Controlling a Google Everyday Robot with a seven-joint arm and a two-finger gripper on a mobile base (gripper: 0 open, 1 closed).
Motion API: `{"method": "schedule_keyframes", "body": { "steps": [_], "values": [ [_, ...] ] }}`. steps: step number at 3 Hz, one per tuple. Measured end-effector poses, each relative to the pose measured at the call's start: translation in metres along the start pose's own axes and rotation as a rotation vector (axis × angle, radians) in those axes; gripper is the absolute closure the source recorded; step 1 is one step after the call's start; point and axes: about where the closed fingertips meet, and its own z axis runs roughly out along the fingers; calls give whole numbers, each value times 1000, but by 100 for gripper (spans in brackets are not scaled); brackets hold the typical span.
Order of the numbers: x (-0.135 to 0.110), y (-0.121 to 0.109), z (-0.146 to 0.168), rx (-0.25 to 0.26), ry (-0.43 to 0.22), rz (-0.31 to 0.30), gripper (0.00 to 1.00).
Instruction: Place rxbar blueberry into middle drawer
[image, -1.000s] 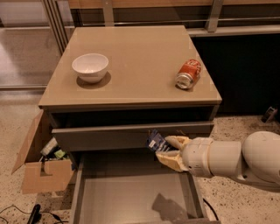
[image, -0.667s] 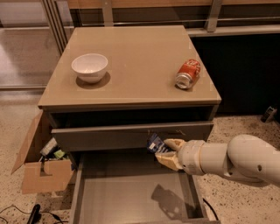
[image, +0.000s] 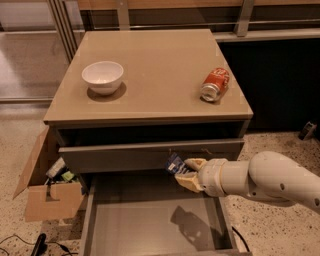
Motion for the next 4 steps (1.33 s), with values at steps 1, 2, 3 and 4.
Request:
{"method": "schedule_keyframes", "body": {
  "steps": [1,2,3,4],
  "values": [
    [27,-14,26,-8,52,28,100],
    [51,-21,37,-18,101,47,100],
    [76,-11,47,-63,127,78,100],
    [76,-11,50,-68,128,78,100]
  ]
}}
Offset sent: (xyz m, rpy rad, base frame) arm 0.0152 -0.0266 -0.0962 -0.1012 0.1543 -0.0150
